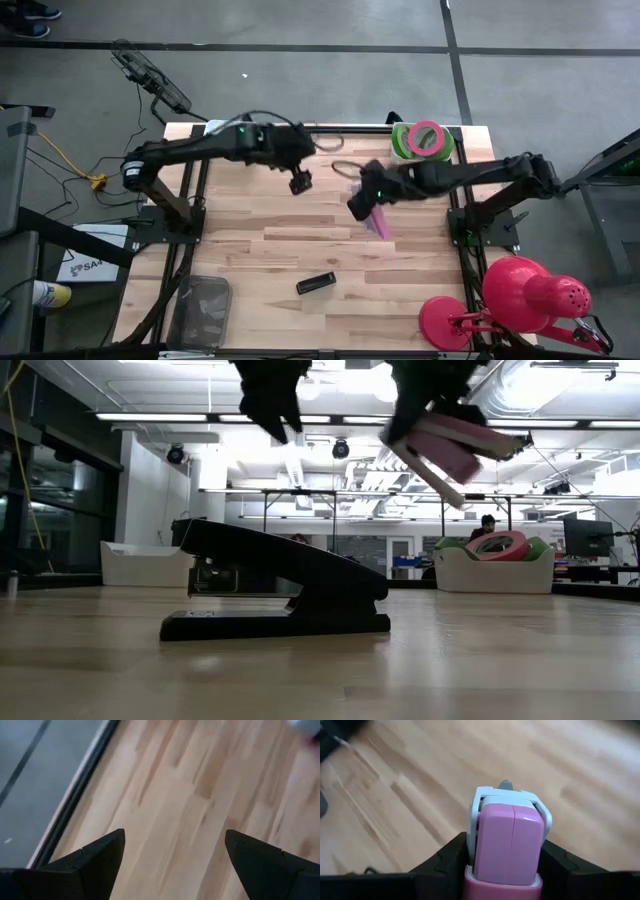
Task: Pick and place Stapler, Stapler remover, tape
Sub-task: Put the pink stapler into the black bin
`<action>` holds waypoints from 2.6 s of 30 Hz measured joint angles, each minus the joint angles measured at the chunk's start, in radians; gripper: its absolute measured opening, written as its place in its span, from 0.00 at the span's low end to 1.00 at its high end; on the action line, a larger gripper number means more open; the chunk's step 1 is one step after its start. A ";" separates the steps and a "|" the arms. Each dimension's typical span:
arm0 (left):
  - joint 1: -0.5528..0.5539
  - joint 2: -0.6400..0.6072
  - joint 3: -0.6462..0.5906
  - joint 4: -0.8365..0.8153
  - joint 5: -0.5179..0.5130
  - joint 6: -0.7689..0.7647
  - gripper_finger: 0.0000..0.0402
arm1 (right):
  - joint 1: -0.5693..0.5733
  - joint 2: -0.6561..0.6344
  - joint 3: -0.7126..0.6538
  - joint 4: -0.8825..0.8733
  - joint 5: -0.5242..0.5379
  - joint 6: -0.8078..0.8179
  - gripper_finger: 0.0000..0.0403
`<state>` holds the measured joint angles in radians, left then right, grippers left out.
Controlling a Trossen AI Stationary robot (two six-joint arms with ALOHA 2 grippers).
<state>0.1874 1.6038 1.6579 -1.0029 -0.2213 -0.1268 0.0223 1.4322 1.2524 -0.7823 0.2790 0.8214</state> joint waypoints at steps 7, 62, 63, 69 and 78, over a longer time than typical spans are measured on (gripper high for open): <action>0.085 -0.054 0.000 0.100 0.161 0.003 0.84 | -0.158 0.000 0.194 0.053 -0.010 -0.384 0.40; 0.290 -0.090 0.000 0.783 0.691 -0.035 0.84 | -0.542 0.104 0.422 0.743 -0.870 -0.904 0.40; 0.290 -0.090 0.000 0.783 0.691 -0.035 0.84 | -0.542 0.109 0.422 0.751 -0.869 -0.901 0.40; 0.290 -0.090 0.000 0.783 0.710 -0.036 0.84 | -0.544 0.113 0.422 0.807 -0.852 -0.884 0.40; 0.290 -0.090 0.000 0.783 0.709 -0.039 0.84 | -0.530 0.136 0.422 0.868 -0.856 -0.855 0.40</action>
<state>0.4774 1.5139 1.6577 -0.2195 0.4881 -0.1656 -0.5078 1.5678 1.6745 0.0855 -0.5774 -0.0332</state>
